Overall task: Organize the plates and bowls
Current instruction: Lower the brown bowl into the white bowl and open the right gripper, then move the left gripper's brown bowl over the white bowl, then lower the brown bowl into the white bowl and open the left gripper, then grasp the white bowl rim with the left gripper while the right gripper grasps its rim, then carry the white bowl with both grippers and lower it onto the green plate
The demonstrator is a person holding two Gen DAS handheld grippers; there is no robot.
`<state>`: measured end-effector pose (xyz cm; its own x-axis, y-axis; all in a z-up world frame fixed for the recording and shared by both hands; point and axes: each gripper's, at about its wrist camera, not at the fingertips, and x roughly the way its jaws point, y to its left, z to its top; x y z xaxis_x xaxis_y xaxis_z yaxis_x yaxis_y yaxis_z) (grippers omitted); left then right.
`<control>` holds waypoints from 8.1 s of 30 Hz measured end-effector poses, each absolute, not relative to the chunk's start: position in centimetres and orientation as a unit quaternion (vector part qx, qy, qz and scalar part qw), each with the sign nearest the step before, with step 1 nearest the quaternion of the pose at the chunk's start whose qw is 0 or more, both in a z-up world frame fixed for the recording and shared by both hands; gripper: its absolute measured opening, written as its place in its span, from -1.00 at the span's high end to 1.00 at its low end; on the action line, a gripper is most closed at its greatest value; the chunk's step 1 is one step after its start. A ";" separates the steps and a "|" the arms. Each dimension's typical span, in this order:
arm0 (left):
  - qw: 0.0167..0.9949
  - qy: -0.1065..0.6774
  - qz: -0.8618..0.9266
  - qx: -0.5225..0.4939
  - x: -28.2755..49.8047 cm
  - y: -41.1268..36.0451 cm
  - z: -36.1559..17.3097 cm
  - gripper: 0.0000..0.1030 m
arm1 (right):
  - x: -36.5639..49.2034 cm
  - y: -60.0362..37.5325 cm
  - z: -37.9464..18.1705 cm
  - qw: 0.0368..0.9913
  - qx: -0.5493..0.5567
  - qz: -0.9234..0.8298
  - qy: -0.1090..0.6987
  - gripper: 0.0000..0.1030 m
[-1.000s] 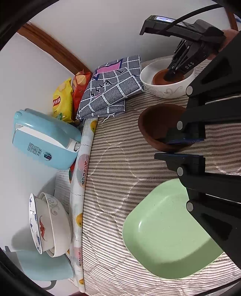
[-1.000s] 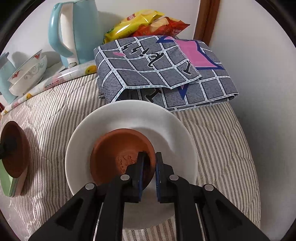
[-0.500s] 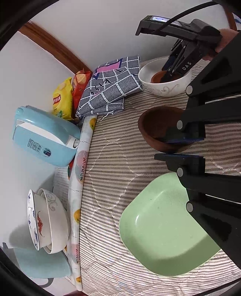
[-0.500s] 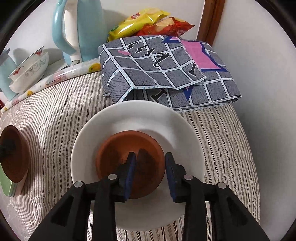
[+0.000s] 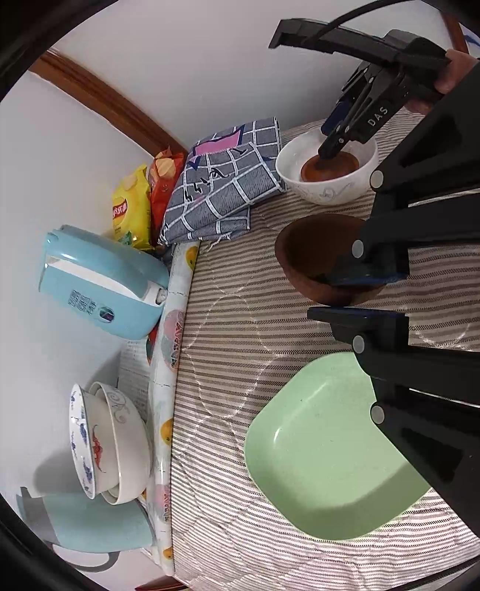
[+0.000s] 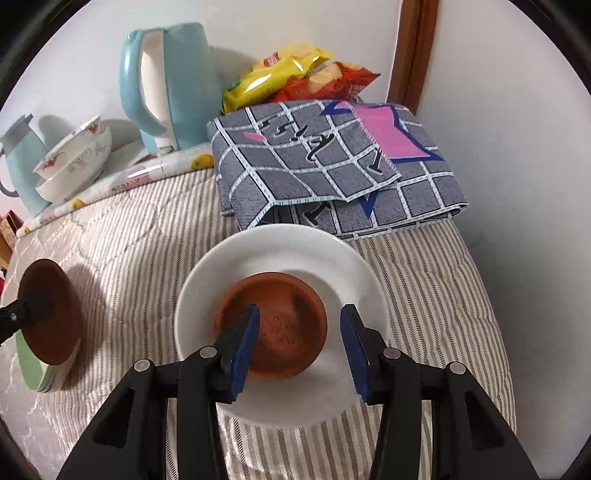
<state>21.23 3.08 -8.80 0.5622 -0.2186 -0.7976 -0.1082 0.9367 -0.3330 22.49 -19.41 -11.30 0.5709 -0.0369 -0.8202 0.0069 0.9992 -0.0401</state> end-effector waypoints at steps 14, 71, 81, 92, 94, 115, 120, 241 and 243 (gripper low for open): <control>0.876 0.454 -0.044 -0.158 19.5 0.1 -6.8 0.80 | 18.0 -23.2 -7.6 0.905 0.013 -0.022 0.424 0.12; 0.850 0.504 -0.102 -0.118 26.4 -13.0 -12.8 0.79 | 14.6 -32.0 -10.6 0.902 0.027 -0.060 0.427 0.12; 0.845 0.506 -0.120 -0.125 26.3 -12.9 -12.8 0.77 | 14.8 -31.7 -10.6 0.901 0.030 -0.061 0.429 0.12; 0.843 0.510 -0.123 -0.120 26.0 -12.7 -12.7 0.70 | 14.6 -31.1 -10.4 0.901 0.030 -0.052 0.430 0.12; 0.843 0.510 -0.124 -0.119 25.8 -12.7 -12.5 0.67 | 14.6 -31.0 -10.3 0.901 0.031 -0.052 0.429 0.12; 0.858 0.485 -0.106 -0.130 23.9 -9.4 -9.2 0.39 | 15.7 -29.1 -7.2 0.909 0.057 -0.008 0.412 0.12; 0.854 0.494 -0.097 -0.135 23.9 -8.2 -9.9 0.39 | 17.2 -28.0 -7.5 0.903 0.053 -0.006 0.426 0.12; 0.849 0.505 -0.108 -0.109 23.0 -9.5 -12.0 0.87 | 19.3 -23.5 -11.2 0.879 0.069 0.016 0.472 0.87; 0.852 0.502 -0.107 -0.109 22.7 -9.1 -11.6 0.87 | 19.2 -23.2 -10.9 0.880 0.069 0.019 0.469 0.87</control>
<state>22.74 -9.12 -11.62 0.4738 -0.2916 -0.8309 0.0732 0.9534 -0.2928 19.17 -23.23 -10.87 0.5590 0.0977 -0.8234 0.0323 0.9897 0.1393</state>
